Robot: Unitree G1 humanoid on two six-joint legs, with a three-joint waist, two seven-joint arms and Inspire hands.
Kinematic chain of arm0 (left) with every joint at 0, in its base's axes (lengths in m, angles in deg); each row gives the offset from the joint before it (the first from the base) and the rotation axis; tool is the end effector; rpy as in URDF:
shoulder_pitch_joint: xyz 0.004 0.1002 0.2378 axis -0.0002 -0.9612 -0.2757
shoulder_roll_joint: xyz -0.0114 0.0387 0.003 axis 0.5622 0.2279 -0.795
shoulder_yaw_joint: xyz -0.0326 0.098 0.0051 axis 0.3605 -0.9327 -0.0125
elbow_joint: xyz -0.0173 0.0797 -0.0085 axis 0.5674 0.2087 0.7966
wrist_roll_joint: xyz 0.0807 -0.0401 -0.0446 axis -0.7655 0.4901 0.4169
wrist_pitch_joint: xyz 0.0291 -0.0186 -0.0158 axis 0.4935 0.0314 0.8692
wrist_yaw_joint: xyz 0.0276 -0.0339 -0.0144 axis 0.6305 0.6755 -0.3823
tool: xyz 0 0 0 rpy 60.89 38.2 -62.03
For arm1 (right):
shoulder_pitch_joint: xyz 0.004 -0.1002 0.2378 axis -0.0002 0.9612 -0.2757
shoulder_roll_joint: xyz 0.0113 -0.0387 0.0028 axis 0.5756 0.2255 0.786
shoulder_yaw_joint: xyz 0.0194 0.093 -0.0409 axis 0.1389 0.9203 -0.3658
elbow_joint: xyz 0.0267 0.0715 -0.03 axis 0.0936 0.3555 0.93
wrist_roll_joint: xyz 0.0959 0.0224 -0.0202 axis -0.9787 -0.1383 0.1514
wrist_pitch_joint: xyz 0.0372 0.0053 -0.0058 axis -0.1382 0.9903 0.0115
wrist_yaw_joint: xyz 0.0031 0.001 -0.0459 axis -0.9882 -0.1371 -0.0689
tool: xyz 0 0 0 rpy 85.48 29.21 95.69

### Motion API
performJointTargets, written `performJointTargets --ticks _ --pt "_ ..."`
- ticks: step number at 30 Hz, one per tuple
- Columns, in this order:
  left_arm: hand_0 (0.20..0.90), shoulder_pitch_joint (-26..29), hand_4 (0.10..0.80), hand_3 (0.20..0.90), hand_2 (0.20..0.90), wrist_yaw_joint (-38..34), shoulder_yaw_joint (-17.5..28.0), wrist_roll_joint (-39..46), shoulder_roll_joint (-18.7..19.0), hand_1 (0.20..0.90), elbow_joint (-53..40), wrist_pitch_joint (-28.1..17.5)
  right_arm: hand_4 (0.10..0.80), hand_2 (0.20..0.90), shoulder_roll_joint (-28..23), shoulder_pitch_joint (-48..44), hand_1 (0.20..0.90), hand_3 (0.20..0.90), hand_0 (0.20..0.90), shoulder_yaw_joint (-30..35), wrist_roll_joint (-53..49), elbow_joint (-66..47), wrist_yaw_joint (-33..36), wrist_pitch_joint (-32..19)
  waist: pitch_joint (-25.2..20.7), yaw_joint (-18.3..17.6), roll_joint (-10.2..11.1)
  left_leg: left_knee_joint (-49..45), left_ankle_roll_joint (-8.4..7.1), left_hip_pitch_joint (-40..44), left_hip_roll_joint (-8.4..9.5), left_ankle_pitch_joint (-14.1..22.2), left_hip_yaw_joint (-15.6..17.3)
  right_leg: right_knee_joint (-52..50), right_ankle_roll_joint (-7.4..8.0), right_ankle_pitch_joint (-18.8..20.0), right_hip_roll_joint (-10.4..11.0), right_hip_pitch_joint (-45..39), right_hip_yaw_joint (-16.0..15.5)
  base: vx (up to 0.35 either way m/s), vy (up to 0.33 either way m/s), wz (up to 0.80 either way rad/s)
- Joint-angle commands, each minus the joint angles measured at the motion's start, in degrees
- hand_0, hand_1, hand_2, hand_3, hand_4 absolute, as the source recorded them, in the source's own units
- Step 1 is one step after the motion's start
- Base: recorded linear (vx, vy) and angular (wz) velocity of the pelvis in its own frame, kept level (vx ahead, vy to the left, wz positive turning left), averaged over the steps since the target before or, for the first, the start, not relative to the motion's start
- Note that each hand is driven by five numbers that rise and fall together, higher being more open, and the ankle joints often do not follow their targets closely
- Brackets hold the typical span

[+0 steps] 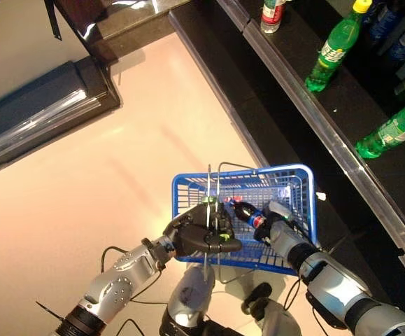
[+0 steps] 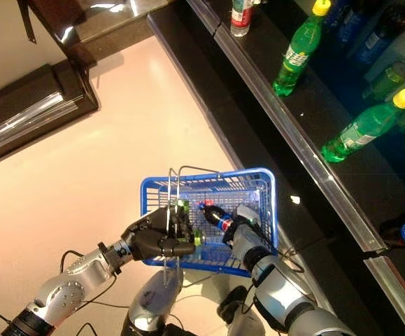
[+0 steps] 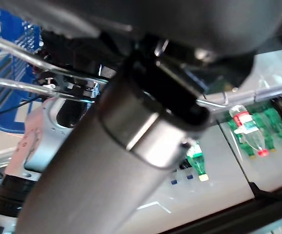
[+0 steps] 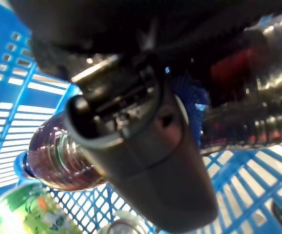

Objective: Pick up the drink and place into the basket.

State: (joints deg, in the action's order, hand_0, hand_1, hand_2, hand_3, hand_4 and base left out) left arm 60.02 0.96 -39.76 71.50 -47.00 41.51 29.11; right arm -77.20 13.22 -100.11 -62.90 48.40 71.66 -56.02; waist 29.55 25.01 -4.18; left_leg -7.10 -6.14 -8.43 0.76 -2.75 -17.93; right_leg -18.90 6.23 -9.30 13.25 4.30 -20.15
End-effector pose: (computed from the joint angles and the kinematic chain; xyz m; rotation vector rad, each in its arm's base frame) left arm 0.1984 0.1667 0.0543 -0.4975 0.2731 -0.8449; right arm 0.2885 -0.1564 -0.0013 -1.0816 0.6823 0.0816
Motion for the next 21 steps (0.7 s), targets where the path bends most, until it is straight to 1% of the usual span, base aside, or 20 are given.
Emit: performJointTargets --ticks 1,4,5,6,8,10,12,13,15,16,17,19,21 --pt "0.300 7.95 0.100 0.200 0.300 7.14 5.57 5.26 -2.50 0.300 -22.05 -9.37 0.800 0.900 -2.37 -5.57 0.900 0.900 0.900 0.05 -2.36 0.21 5.98 -0.89 -0.60 -1.02 2.02 -3.48 5.74 -3.07 2.37 0.12 2.80 7.50 -2.76 9.86 -0.74 -1.62 1.00 0.000 0.000 0.00" --pt "0.300 8.23 0.100 0.200 0.300 6.58 5.54 5.07 -2.44 0.300 -21.82 -9.28 0.800 0.900 -2.45 -5.64 0.900 0.900 0.900 0.36 -4.80 -1.34 7.62 -3.40 -0.39 -1.23 2.28 -3.29 5.74 -2.96 2.20 0.11 3.01 7.51 -2.62 9.96 -0.78 -1.53 1.10 0.000 0.000 0.00" --pt "0.300 8.34 0.100 0.200 0.300 6.00 5.61 5.04 -2.43 0.300 -21.74 -9.14 0.800 0.900 -2.52 -5.71 0.900 0.900 0.900 0.35 -6.37 -2.84 9.27 -5.02 -0.24 -1.39 2.46 -3.18 5.73 -2.85 2.08 0.13 3.11 7.59 -2.57 10.02 -0.86 -1.54 1.17 0.000 0.000 0.00" --pt "0.300 8.34 0.100 0.200 0.300 5.93 5.72 4.97 -2.45 0.300 -21.64 -9.08 0.800 0.900 -2.57 -5.70 0.900 0.900 0.900 0.37 -6.66 -3.27 9.41 -5.03 -0.25 -1.45 2.53 -3.08 5.73 -2.77 2.03 0.12 3.15 7.65 -2.55 10.04 -0.90 -1.58 1.19 0.000 0.000 0.00" --pt "0.300 7.98 0.100 0.200 0.300 5.66 6.22 4.32 -2.51 0.300 -21.20 -9.09 0.800 0.900 -3.10 -5.47 0.900 0.900 0.900 0.39 -8.57 -6.61 11.34 -7.01 -0.30 -1.84 2.91 -2.63 5.69 -2.29 1.75 0.12 3.38 7.90 -2.47 10.09 -1.10 -1.76 1.40 0.000 0.000 0.00" --pt "0.300 7.47 0.100 0.200 0.300 5.65 6.70 2.28 -2.55 0.300 -20.34 -10.29 0.800 0.900 -4.04 -4.64 0.900 0.900 0.900 0.50 -9.38 -13.06 12.95 -6.09 -0.38 -2.49 3.27 -2.28 5.64 -1.88 1.51 0.19 3.79 8.00 -2.47 9.99 -1.29 -1.83 1.62 0.000 0.000 0.00" --pt "0.300 6.83 0.100 0.200 0.300 5.54 7.50 0.12 -1.78 0.300 -19.36 -13.18 0.800 0.900 -5.92 -2.58 0.900 0.900 0.900 0.41 -9.65 -23.05 14.68 -4.26 -0.42 -3.60 3.80 -2.07 5.54 -1.59 1.15 0.34 4.26 7.94 -2.42 9.87 -1.52 -1.62 2.15 0.000 0.000 0.00" --pt "0.300 6.69 0.100 0.200 0.300 5.39 7.64 0.03 -1.86 0.300 -19.20 -13.35 0.800 0.900 -6.16 -2.04 0.900 0.900 0.900 0.48 -9.40 -25.11 14.83 -3.39 -0.44 -3.82 3.88 -2.04 5.54 -1.53 1.11 0.37 4.35 7.93 -2.44 9.82 -1.57 -1.61 2.28 0.000 0.000 0.00" --pt "0.300 5.35 0.100 0.200 0.300 4.87 8.78 -0.66 -2.40 0.300 -18.19 -14.23 0.800 0.900 -7.44 1.57 0.900 0.900 0.900 0.66 -7.91 -34.44 15.84 -1.76 -0.56 -5.03 4.32 -1.93 5.55 -1.19 0.83 0.56 4.90 7.84 -2.46 9.60 -1.80 -1.56 2.92 -0.003 0.024 -0.04" --pt "0.300 5.11 0.100 0.200 0.300 4.89 8.90 -0.95 -2.53 0.300 -18.06 -14.39 0.800 0.900 -7.60 2.12 0.900 0.900 0.900 0.72 -7.61 -35.24 15.94 -1.93 -0.64 -5.16 4.36 -1.93 5.55 -1.15 0.79 0.59 4.98 7.82 -2.46 9.57 -1.83 -1.54 3.01 0.000 0.000 0.00" --pt "0.300 3.84 0.100 0.200 0.300 4.81 9.31 -2.16 -2.97 0.300 -17.37 -15.47 0.800 0.900 -8.28 4.71 0.900 0.900 0.900 1.94 -5.19 -40.87 15.03 -1.91 -0.74 -6.02 4.75 -1.93 5.59 -0.91 0.55 0.73 5.41 7.79 -2.44 9.44 -2.02 -1.53 3.48 0.000 0.000 0.00" --pt "0.300 2.51 0.100 0.200 0.300 4.64 9.87 -2.86 -3.57 0.300 -16.60 -16.30 0.800 0.900 -9.29 7.67 0.900 0.900 0.900 3.46 -2.98 -46.48 13.87 -2.56 -1.02 -6.87 4.99 -1.85 5.64 -0.53 0.31 0.85 5.79 7.79 -2.50 9.22 -2.25 -1.64 3.95 0.007 0.033 -0.10" --pt "0.300 0.89 0.100 0.200 0.300 4.43 10.47 -3.67 -4.05 0.300 -15.94 -17.36 0.800 0.900 -10.72 11.02 0.900 0.900 0.900 5.07 -1.40 -52.84 12.67 -4.37 -1.35 -7.87 5.22 -1.69 5.66 -0.12 0.01 0.95 6.37 7.85 -2.50 8.96 -2.51 -1.77 4.47 -0.003 0.035 -0.07"
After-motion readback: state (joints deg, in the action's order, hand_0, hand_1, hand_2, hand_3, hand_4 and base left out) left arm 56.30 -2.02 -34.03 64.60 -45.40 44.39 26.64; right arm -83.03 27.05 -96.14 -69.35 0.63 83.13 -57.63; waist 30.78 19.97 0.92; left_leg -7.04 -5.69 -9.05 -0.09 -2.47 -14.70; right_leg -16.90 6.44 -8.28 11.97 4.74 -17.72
